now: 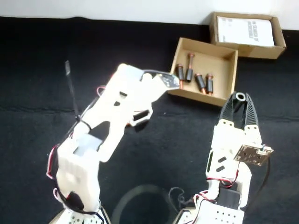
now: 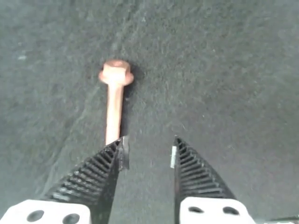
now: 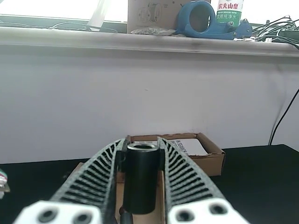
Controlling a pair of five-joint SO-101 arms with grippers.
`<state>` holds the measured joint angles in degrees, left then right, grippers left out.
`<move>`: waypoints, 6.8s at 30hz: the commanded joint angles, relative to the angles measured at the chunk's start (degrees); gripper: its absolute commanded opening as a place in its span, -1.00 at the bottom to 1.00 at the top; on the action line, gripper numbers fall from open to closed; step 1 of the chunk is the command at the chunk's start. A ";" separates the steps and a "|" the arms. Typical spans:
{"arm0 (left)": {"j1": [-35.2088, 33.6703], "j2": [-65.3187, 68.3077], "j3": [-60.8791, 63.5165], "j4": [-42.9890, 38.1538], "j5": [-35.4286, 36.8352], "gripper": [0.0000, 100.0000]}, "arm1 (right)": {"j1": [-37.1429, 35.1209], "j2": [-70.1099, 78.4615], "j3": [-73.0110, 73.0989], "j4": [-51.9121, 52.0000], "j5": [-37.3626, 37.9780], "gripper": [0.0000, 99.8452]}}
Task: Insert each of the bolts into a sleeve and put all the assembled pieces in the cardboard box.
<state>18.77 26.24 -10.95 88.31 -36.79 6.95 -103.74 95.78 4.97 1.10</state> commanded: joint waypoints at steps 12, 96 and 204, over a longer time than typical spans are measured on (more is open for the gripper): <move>-2.59 16.22 -24.31 3.78 -0.97 -0.66 | 0.31 -0.22 7.60 0.31 0.18 -0.99; 12.62 -25.01 -80.84 13.10 48.79 -0.98 | -17.10 -0.22 7.60 11.74 0.09 -0.99; 19.30 -62.11 39.52 -58.81 55.30 -0.98 | -26.24 -0.22 7.60 11.82 0.44 -0.99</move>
<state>37.49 -34.86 29.76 29.49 18.86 -19.08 -103.74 95.78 17.89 1.10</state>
